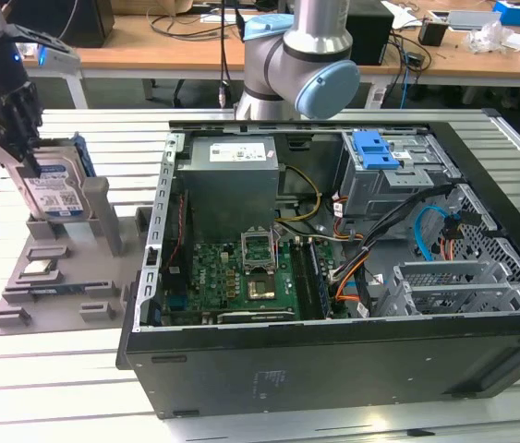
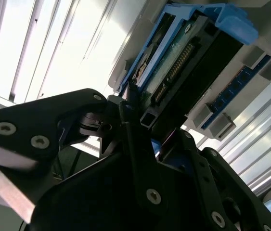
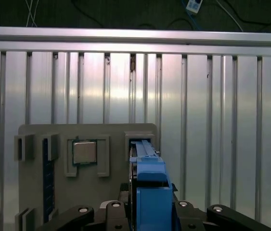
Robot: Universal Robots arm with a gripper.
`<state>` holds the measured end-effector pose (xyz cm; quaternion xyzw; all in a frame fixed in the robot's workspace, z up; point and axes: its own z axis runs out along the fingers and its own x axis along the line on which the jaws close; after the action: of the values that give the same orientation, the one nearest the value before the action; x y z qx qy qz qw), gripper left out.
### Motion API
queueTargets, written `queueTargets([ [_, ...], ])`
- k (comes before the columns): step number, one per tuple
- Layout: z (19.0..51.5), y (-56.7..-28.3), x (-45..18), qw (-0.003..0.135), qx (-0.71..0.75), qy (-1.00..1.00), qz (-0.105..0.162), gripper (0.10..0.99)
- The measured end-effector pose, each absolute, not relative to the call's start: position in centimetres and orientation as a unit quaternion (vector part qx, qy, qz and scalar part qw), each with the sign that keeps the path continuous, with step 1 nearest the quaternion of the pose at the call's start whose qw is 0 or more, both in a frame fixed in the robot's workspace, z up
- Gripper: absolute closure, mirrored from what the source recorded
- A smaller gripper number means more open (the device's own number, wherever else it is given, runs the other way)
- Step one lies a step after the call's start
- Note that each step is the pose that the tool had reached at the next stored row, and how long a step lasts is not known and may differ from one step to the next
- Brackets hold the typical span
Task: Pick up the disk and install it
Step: 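Pick up the disk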
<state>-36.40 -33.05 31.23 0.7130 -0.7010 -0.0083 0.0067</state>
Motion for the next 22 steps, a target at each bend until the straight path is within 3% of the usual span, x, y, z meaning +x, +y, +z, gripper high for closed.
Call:
queueTargets([
  [22,36.2,-32.9,-36.4,0.007,0.713,-0.701,-0.008,0.722],
])
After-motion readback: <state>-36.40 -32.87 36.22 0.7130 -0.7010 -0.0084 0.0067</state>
